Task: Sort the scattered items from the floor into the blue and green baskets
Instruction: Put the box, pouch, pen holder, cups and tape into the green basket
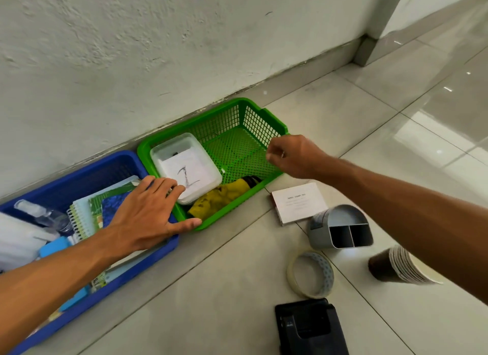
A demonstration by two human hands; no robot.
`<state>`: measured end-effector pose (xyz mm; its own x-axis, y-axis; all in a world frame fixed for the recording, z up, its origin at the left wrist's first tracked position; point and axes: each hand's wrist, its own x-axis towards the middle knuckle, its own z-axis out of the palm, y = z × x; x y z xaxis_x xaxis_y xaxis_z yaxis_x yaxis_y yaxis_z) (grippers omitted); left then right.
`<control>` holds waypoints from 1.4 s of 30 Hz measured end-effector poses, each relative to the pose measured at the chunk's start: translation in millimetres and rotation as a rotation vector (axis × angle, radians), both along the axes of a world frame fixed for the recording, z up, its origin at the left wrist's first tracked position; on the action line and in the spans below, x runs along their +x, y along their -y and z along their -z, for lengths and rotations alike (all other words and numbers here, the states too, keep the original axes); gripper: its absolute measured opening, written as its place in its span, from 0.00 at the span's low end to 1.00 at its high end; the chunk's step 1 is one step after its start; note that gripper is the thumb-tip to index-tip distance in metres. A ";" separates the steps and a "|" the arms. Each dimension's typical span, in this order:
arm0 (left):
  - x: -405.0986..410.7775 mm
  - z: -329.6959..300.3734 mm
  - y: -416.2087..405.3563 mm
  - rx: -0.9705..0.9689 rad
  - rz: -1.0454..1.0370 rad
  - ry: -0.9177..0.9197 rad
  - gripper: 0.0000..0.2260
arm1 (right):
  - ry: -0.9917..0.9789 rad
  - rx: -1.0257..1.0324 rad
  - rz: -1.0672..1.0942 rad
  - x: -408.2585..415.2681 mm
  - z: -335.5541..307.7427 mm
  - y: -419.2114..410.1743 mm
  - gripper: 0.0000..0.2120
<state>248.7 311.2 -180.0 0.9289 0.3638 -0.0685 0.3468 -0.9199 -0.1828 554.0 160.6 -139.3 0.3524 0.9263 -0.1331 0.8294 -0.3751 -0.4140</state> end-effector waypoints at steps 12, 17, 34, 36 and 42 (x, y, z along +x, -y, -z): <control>9.5 -2.0 -8.6 -0.119 0.098 0.062 0.31 | 0.156 -0.476 0.089 47.0 30.9 75.2 0.25; 6.5 3.4 -9.2 -0.082 0.079 0.077 0.30 | 0.014 -0.583 0.073 51.5 57.1 62.5 0.46; 6.3 1.6 -2.2 -0.108 0.010 0.062 0.26 | 0.264 -0.455 -0.314 29.1 6.1 58.4 0.12; 6.5 1.7 -1.8 -0.115 0.006 0.067 0.26 | 0.212 -0.371 -0.298 24.0 -16.8 52.6 0.11; 6.9 4.2 -3.0 -0.110 -0.007 0.075 0.25 | 0.172 0.063 -0.187 14.8 -51.2 18.0 0.18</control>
